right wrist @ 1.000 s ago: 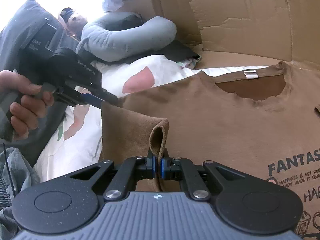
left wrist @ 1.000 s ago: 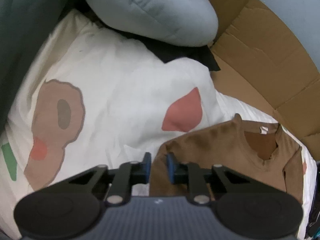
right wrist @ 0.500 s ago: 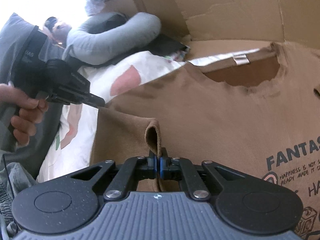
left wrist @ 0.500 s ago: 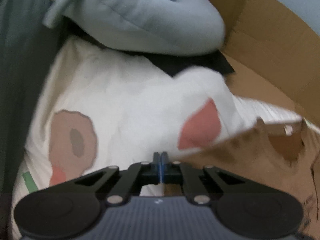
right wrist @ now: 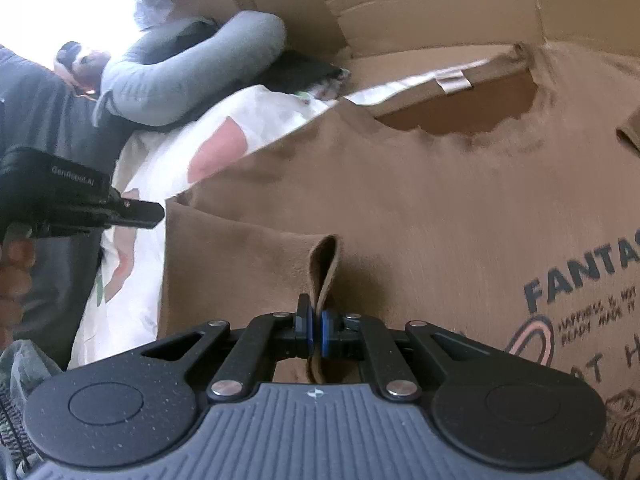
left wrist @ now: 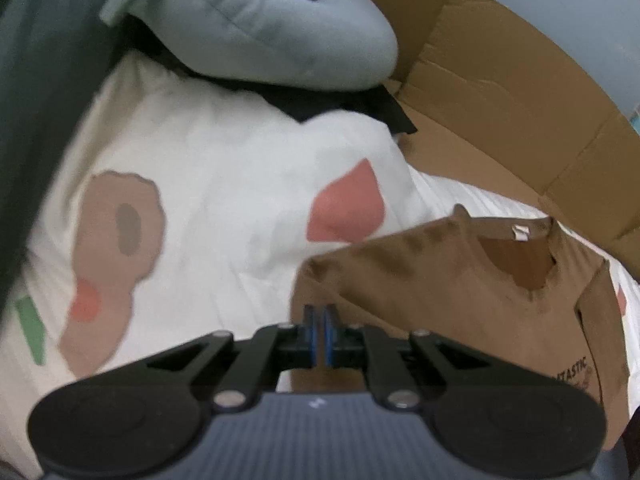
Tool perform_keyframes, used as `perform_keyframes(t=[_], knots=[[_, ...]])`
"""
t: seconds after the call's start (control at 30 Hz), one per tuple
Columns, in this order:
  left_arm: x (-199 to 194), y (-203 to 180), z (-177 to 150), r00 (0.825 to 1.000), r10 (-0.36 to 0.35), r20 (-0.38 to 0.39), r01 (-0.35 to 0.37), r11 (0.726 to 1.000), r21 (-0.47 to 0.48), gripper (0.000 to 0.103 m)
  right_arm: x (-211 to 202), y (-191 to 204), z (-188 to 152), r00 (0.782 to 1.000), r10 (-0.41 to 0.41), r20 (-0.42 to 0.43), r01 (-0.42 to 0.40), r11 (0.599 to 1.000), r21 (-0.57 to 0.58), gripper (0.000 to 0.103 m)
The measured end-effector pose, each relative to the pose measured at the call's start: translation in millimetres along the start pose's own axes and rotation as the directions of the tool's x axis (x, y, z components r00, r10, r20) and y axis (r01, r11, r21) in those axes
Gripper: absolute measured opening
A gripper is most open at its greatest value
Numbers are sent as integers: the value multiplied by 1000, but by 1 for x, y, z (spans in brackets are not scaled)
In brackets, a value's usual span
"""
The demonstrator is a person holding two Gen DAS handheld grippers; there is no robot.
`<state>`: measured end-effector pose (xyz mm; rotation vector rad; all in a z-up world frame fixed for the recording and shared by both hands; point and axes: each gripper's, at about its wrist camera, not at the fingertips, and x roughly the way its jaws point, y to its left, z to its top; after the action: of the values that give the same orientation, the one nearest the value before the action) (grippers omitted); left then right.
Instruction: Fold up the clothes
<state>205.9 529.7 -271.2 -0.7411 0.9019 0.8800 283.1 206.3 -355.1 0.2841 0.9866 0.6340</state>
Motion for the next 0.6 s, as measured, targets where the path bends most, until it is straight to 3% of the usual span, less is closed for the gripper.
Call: perform_keyframes(t=[0.23,0.6], knots=[[24,-5,-2,999,36,2,-36,999,-16,3,7,-1,1,999,-43,2,42,997,72,4],[27,-4,-6,999,47,26,-46,999,-16,3,6,-10,4,1000,-8,1,8,997,73,3]])
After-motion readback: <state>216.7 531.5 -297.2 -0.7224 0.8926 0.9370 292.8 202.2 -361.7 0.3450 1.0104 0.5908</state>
